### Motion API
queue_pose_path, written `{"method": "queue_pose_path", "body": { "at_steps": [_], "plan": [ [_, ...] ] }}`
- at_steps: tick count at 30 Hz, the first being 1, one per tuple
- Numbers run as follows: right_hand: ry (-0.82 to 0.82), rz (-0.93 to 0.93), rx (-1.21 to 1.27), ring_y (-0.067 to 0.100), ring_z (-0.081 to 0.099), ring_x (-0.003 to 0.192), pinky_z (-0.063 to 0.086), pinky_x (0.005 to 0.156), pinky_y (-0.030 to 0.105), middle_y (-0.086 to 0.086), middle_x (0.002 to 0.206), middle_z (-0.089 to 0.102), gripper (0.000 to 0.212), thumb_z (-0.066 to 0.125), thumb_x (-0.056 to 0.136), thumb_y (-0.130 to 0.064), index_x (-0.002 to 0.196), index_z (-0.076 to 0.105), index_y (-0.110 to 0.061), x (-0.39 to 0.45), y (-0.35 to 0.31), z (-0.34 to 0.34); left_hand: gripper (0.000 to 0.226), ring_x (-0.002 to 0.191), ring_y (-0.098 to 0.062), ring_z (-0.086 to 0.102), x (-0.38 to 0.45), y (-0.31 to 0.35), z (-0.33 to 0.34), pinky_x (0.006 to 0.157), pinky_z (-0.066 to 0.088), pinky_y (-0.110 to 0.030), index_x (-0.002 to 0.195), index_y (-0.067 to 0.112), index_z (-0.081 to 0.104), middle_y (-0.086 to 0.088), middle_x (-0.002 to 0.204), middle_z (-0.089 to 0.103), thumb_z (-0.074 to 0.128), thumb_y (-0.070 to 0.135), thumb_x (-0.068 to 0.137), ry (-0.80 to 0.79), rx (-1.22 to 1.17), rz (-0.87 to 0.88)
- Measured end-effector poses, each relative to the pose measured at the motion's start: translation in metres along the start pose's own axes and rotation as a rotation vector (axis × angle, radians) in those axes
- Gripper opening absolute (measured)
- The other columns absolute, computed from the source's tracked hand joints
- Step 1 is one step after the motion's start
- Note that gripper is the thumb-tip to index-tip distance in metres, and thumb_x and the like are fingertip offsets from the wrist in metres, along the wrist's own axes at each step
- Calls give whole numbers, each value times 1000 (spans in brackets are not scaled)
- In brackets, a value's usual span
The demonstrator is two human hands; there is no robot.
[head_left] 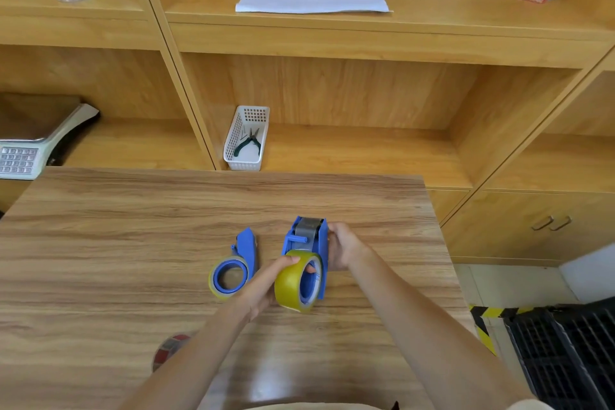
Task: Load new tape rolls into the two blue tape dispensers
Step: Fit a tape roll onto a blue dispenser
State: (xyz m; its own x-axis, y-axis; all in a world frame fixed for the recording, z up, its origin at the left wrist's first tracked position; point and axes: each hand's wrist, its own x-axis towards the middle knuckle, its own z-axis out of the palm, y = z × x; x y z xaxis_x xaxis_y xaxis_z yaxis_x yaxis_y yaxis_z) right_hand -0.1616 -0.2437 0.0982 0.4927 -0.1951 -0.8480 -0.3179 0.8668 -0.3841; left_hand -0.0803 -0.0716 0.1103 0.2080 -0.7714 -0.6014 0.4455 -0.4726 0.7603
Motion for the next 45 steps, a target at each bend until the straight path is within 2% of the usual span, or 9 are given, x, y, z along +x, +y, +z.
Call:
{"method": "queue_pose_path", "body": {
  "at_steps": [7,12,18,23,27,32,38,41,45],
  "plan": [
    [64,-36,6,22,58,72,49,65,35,3,80,62,20,50,92,-23,80,61,-11,-6,1,8,36,81,-21,71,9,-1,4,82,54,-43,87,14,77,-7,90,76,52,38,94,82,-281,-16],
    [95,-143,-114,16,60,79,49,66,33,-1,94,65,17,52,95,-25,93,63,-13,-4,4,11,38,82,-25,66,18,5,2,92,50,-49,80,8,77,-8,85,73,53,35,90,102,-409,-35],
    [79,-358,-430,19,64,92,54,89,43,3,103,68,32,72,84,-42,95,53,-18,-2,7,8,38,76,-28,67,23,14,2,81,53,-48,87,8,70,-7,76,71,53,42,89,143,-453,-88],
    [86,-448,-524,15,66,84,55,69,29,7,115,69,39,77,82,-19,105,47,-14,-2,11,7,39,87,-31,62,27,14,1,86,50,-50,98,10,65,-10,89,64,55,46,87,143,-546,-154],
    [145,-530,-544,19,64,88,53,68,27,8,109,66,34,74,85,-16,104,46,-11,4,17,6,54,90,-33,67,31,11,-4,82,53,-50,105,9,64,-17,95,71,52,59,91,149,-517,-213],
    [341,-559,-628,26,65,97,54,90,43,3,100,65,33,77,80,-22,91,46,-20,25,29,-8,48,107,-21,60,41,-10,-20,94,50,-40,122,21,52,-3,118,62,67,49,86,345,-7,50],
    [559,-525,-696,19,60,82,47,69,34,-8,79,55,35,76,79,-31,92,45,-20,32,47,-11,49,113,-20,59,43,-36,-32,92,51,-37,129,23,51,0,124,59,72,22,85,335,893,359],
    [585,-517,-740,20,60,83,47,69,36,-4,85,57,34,74,80,-27,94,45,-19,38,54,-8,66,107,-22,60,37,-48,-30,85,53,-38,140,32,37,1,130,50,71,22,85,300,1063,398],
    [599,-494,-746,24,61,90,47,73,36,2,95,60,31,70,83,-21,95,42,-19,50,61,-2,70,123,-27,52,41,-64,-33,95,51,-45,139,30,37,1,147,33,75,30,81,247,1151,369]
  ]
}}
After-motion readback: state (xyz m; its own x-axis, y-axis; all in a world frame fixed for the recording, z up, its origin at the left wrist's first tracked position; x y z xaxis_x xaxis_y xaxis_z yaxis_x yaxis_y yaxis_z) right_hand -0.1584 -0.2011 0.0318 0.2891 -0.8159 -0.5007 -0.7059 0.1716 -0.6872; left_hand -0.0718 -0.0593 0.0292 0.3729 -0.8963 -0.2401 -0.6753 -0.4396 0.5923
